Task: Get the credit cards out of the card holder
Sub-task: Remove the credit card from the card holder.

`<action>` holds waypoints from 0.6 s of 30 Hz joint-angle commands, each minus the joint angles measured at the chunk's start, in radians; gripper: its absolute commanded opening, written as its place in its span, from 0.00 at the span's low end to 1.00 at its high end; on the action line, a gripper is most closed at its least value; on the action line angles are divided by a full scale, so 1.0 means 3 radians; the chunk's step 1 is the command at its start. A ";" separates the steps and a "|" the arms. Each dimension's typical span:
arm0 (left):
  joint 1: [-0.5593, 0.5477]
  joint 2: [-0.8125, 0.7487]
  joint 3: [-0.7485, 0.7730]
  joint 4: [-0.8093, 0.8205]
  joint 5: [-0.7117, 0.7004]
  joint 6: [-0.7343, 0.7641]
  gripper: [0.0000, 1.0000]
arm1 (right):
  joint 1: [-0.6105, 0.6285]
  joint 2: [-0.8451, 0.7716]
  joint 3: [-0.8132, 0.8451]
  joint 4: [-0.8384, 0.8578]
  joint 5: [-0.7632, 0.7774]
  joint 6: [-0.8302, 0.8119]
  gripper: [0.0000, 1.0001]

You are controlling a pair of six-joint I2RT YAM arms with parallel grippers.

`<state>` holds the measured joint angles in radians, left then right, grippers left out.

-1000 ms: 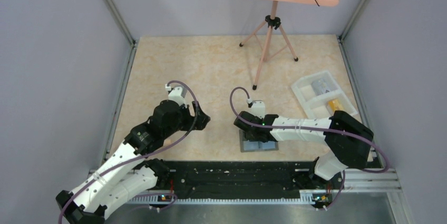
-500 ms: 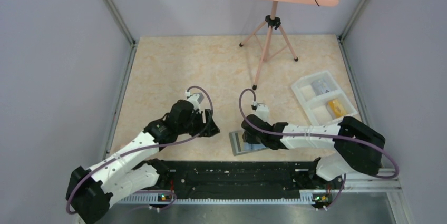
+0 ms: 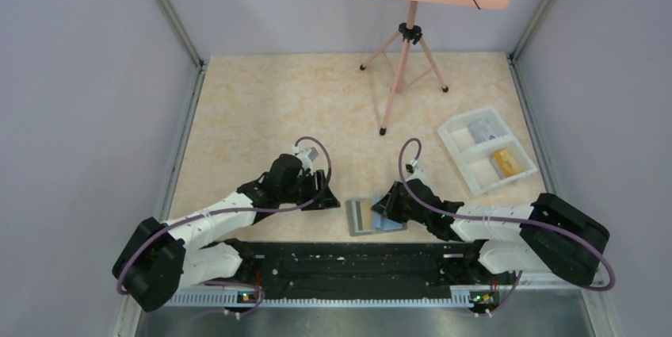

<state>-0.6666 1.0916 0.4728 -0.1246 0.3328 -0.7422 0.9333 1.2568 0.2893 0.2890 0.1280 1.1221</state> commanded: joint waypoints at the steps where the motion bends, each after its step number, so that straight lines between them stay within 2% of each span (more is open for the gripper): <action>1: 0.0008 0.0166 -0.0095 0.0674 0.0194 -0.0105 0.49 | -0.0169 -0.0175 -0.0235 0.0507 -0.0258 0.0154 0.15; 4: 0.0008 0.0350 -0.0099 0.0815 0.0243 -0.0131 0.41 | -0.0272 -0.0201 -0.0341 0.0595 -0.0348 0.0177 0.14; 7: 0.0007 0.0521 -0.0106 0.0958 0.0311 -0.0151 0.41 | -0.0400 -0.0190 -0.0527 0.0865 -0.0519 0.0243 0.13; 14: 0.0003 0.0797 -0.0221 0.1444 0.0493 -0.0301 0.53 | -0.0507 -0.0162 -0.0668 0.1334 -0.0813 0.0345 0.13; 18: -0.0007 0.0948 -0.0290 0.1703 0.0585 -0.0400 0.56 | -0.0529 -0.0131 -0.0719 0.1568 -0.0913 0.0440 0.12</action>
<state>-0.6666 1.3434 0.4065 0.2306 0.4576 -0.8257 0.7868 1.2133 0.0818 0.6144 -0.0933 1.2182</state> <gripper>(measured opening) 0.557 0.129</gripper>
